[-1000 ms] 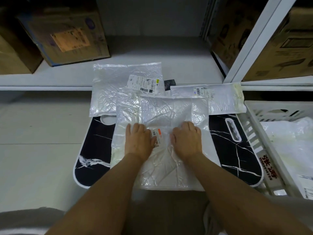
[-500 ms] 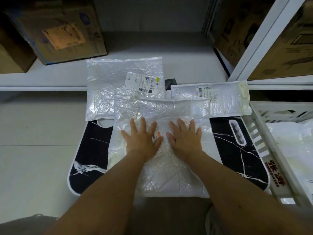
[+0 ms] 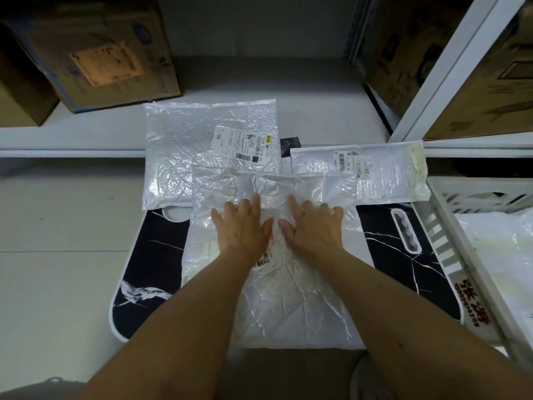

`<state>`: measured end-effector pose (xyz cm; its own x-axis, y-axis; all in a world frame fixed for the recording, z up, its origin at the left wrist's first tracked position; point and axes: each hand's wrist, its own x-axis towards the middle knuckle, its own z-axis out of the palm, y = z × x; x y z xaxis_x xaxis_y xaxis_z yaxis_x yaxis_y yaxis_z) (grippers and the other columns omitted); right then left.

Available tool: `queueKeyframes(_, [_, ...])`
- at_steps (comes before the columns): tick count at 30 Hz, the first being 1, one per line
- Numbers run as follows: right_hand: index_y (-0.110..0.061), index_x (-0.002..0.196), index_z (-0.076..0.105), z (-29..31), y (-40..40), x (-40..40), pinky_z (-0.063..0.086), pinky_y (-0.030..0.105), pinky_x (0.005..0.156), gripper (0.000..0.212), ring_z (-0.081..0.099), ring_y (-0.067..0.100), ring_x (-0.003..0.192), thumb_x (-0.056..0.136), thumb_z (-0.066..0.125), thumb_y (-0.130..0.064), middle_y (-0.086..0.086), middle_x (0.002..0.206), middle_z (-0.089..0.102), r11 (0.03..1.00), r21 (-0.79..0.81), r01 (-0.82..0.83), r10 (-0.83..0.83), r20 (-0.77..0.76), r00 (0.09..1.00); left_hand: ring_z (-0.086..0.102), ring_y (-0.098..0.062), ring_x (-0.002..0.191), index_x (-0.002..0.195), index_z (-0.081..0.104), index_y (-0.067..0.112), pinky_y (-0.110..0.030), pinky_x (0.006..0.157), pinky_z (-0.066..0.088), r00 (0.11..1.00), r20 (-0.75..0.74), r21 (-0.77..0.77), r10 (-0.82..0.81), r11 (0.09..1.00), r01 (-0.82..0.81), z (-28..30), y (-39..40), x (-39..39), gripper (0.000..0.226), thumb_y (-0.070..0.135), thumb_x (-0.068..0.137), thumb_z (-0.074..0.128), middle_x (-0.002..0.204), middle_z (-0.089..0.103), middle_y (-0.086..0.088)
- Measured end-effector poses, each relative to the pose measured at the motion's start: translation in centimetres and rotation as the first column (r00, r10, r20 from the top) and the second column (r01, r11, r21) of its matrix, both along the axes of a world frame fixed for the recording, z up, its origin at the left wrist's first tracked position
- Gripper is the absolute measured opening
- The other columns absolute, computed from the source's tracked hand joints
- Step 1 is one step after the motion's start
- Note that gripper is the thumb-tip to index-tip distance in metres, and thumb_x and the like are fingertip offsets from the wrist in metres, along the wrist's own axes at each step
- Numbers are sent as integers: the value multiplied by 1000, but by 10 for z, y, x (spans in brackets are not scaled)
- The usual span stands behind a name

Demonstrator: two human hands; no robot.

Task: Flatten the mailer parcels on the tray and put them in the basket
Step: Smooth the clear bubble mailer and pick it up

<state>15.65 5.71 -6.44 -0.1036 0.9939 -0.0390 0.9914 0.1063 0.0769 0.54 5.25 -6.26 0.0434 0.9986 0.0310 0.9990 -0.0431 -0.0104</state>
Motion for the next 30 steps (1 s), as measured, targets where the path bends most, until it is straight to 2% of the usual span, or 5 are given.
queueKeyframes(7, [-34,151,21,-7,8,5,2,67,109,65,-8,39,147,94,13,-65,8,162,6,1000,0,-18,18,-6,1000,-21,-44,141,149,6,37,-69,108,-1,992,-116,-35,-41,999,37,-4,4,-16,70,71,89,8,158,-18,-13])
queueKeyframes(14, [-22,154,1,-19,12,10,3,66,112,82,-16,34,146,90,14,-71,-4,162,-11,988,-140,60,-84,-166,983,-16,-48,141,149,-17,29,-66,110,13,998,-34,-165,48,985,-52,-12,7,-18,87,79,82,4,156,-22,-15])
queueKeyframes(21, [-4,153,-1,-22,5,4,1,53,118,93,-12,28,148,90,17,-71,16,161,-9,975,-107,195,-214,-222,951,-16,-40,143,147,-14,-1,-51,119,7,984,42,-191,173,968,-162,-14,6,-16,101,75,86,10,154,-18,-27])
queueKeyframes(26, [-17,154,-3,-16,-3,-5,-1,62,113,96,-9,45,144,84,15,-80,29,157,-5,899,-188,395,-429,-199,881,-8,-47,143,150,-14,9,-48,118,7,967,65,-221,245,949,-226,-11,1,-16,90,71,90,13,152,-14,-34])
queueKeyframes(30, [-25,153,-7,-11,-3,-9,-2,66,110,96,-12,48,143,81,15,-84,29,156,-9,853,-266,449,-504,-190,843,3,-55,139,145,-25,34,-64,110,15,947,-2,-318,323,897,-306,-1,-2,-16,78,74,86,6,154,-17,-26])
